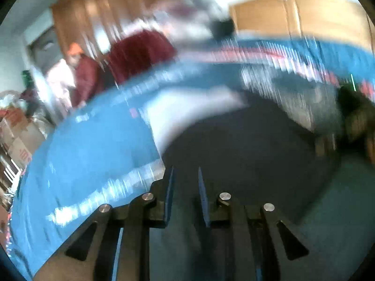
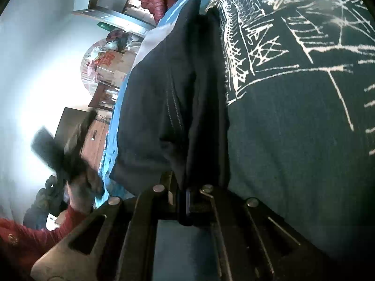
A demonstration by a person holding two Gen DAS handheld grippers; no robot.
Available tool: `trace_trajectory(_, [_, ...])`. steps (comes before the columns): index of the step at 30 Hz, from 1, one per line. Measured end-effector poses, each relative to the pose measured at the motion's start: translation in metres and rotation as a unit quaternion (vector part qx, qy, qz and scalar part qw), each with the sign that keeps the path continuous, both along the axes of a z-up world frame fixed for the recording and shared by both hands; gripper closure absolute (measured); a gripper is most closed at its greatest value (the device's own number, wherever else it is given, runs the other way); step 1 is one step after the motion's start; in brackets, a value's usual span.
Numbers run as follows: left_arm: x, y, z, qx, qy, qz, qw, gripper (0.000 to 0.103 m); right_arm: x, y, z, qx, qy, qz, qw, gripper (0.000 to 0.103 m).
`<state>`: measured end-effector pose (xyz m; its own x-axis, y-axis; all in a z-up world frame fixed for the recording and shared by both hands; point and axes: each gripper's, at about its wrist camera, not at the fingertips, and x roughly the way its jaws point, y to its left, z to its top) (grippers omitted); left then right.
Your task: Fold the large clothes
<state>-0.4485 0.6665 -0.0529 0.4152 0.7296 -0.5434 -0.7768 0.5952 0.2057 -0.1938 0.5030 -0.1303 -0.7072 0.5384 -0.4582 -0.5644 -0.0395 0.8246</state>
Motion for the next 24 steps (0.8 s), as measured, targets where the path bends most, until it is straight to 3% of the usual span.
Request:
trace_trajectory(2, [0.024,0.036,-0.009,-0.004,0.008,-0.011,0.9999,0.073,0.001,-0.001,-0.001,0.002,0.001,0.0,1.0,0.103])
trace_trajectory(4, [0.052,0.081,-0.054,-0.045,0.076,-0.007,0.9961,0.07,0.0,-0.001,0.001,0.005,0.002,-0.001,1.0,0.103])
trace_trajectory(5, [0.059,0.106,-0.082,-0.083,0.102,0.0,0.9913,0.067,-0.001,-0.001,0.002,0.007,0.002,-0.001,1.0,0.103])
trace_trajectory(9, [0.062,0.116,-0.064,-0.088,0.099,-0.023,0.9909,0.071,-0.005,-0.004,0.002,0.018,0.001,-0.003,1.0,0.103])
trace_trajectory(13, [0.059,0.154,-0.033,-0.054,0.029,0.001,0.9981,0.072,-0.005,-0.009,0.001,0.024,0.0,-0.004,1.0,0.103])
trace_trajectory(15, [0.068,0.194,-0.049,-0.063,0.047,0.029,0.9965,0.072,-0.006,-0.012,0.0,0.025,-0.001,-0.004,1.0,0.103])
trace_trajectory(17, [0.081,0.234,-0.095,-0.115,0.106,0.06,0.9858,0.074,-0.007,-0.014,0.0,0.027,0.001,-0.004,1.0,0.103])
trace_trajectory(18, [0.08,0.243,-0.106,-0.133,0.11,0.063,0.9829,0.074,-0.007,-0.014,-0.001,0.027,0.002,-0.004,1.0,0.103])
trace_trajectory(21, [0.071,0.242,-0.098,-0.139,0.085,0.072,0.9841,0.075,-0.005,-0.016,-0.002,0.029,0.007,-0.003,1.0,0.103])
trace_trajectory(24, [0.04,0.192,-0.061,-0.125,0.029,0.033,0.9912,0.078,-0.005,-0.017,-0.003,0.03,0.01,-0.002,0.999,0.103])
